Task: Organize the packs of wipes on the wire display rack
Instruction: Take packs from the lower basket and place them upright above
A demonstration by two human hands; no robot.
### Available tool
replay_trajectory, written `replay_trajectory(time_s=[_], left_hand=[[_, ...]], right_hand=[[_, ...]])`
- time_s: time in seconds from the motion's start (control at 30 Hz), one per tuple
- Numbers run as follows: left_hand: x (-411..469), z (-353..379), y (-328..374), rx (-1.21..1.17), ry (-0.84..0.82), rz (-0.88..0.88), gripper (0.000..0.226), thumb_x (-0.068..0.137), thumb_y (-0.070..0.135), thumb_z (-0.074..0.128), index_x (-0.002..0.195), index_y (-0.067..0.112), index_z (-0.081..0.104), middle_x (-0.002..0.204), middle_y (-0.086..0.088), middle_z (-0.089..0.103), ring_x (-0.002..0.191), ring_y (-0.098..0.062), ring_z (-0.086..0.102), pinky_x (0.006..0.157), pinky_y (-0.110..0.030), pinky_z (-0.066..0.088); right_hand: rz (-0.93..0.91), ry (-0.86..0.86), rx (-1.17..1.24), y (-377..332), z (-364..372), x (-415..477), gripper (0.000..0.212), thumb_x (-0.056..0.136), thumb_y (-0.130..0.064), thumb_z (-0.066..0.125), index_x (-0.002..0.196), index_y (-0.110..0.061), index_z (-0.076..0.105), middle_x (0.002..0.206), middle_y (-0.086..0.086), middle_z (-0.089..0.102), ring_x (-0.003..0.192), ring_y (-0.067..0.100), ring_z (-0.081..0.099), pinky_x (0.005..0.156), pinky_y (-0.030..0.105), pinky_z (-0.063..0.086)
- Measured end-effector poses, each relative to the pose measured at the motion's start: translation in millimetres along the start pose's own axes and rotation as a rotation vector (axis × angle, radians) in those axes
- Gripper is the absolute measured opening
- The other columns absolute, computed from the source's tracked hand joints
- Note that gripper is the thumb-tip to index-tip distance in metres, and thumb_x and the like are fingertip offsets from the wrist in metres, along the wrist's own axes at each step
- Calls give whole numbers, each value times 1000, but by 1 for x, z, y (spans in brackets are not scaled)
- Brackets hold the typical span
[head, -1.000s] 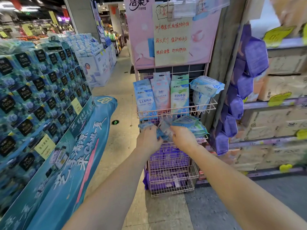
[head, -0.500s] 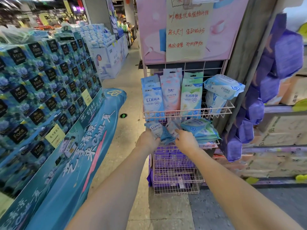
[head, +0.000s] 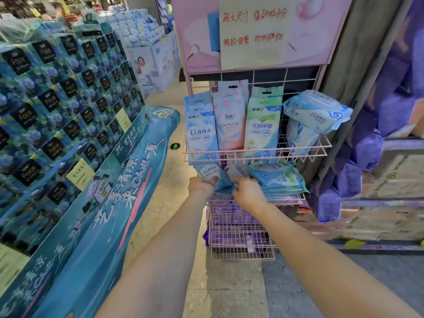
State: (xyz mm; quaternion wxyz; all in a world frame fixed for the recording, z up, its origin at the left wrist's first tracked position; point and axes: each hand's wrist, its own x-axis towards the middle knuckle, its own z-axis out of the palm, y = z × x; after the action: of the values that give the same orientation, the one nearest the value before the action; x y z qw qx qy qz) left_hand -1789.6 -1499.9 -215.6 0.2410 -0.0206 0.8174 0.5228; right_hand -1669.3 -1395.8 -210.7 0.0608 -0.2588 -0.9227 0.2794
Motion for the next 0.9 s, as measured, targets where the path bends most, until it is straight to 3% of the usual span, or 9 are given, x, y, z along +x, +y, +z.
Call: replay_trajectory(time_s=[0.1,0.23,0.3,0.43,0.5,0.63,0.7,0.77,0.9], left_hand=[[-2,7,3,-5,14,-19,58,86,22,84,134,-1,60,133,-16,67,126,-32,64,107,-44,53],[-2,14,5,-7,31,-31,51,94,16,71,141,6,54,137,-16,64,126,-35,63,106,-48,53],[-3,15,6,-129,12,-76,53,89,11,76,136,11,50,133,-16,62,121,-38,63,104,-51,54],[-3,18,-7,-172,80,-70,42,86,17,82,110,17,47,124,-15,65,99,-31,61,89,-37,52],[-4,18,-12,-190,115,-61,43,87,22,82,110,19,46,120,-14,66,93,-31,61,82,-37,50],[-8,14,-15,-336,110,-101,55,85,19,83,118,19,39,117,-13,59,104,-34,64,92,-44,55],[-9,8,-18,-377,77,-101,49,88,18,81,122,13,47,117,-13,65,101,-33,67,86,-44,58],[-11,0,-19,-402,13,-102,43,91,17,76,128,6,58,118,-18,71,95,-34,70,76,-42,60],[-17,-15,-10,-470,-130,-64,25,91,5,70,116,9,69,106,-16,76,79,-28,71,67,-36,56]], right_hand=[[-29,-110,20,-1,9,4,57,95,-9,58,150,-20,50,144,15,59,127,34,58,107,38,48],[-86,-169,-30,3,22,5,78,93,-6,60,160,-30,30,163,2,37,145,27,43,118,38,38],[-88,-133,-14,7,27,2,72,95,-7,59,158,-32,36,157,1,47,138,28,51,112,41,45],[-136,-58,35,11,36,-5,54,99,-17,60,150,-30,50,154,0,52,137,26,52,112,42,45],[-144,-47,60,11,37,-6,55,98,-18,60,151,-31,50,156,2,49,141,25,48,113,42,44],[-143,-29,167,14,37,-8,59,91,-11,63,146,-29,55,150,2,55,134,23,54,112,39,47],[-56,-40,349,13,35,-8,61,87,-2,63,143,-28,59,134,1,64,109,16,67,88,24,58],[48,31,500,7,30,-5,55,88,-5,61,139,-25,61,114,-3,69,83,8,66,61,12,52],[156,113,730,-10,20,6,42,97,-29,65,137,-19,58,121,-3,66,100,12,65,83,26,52]])
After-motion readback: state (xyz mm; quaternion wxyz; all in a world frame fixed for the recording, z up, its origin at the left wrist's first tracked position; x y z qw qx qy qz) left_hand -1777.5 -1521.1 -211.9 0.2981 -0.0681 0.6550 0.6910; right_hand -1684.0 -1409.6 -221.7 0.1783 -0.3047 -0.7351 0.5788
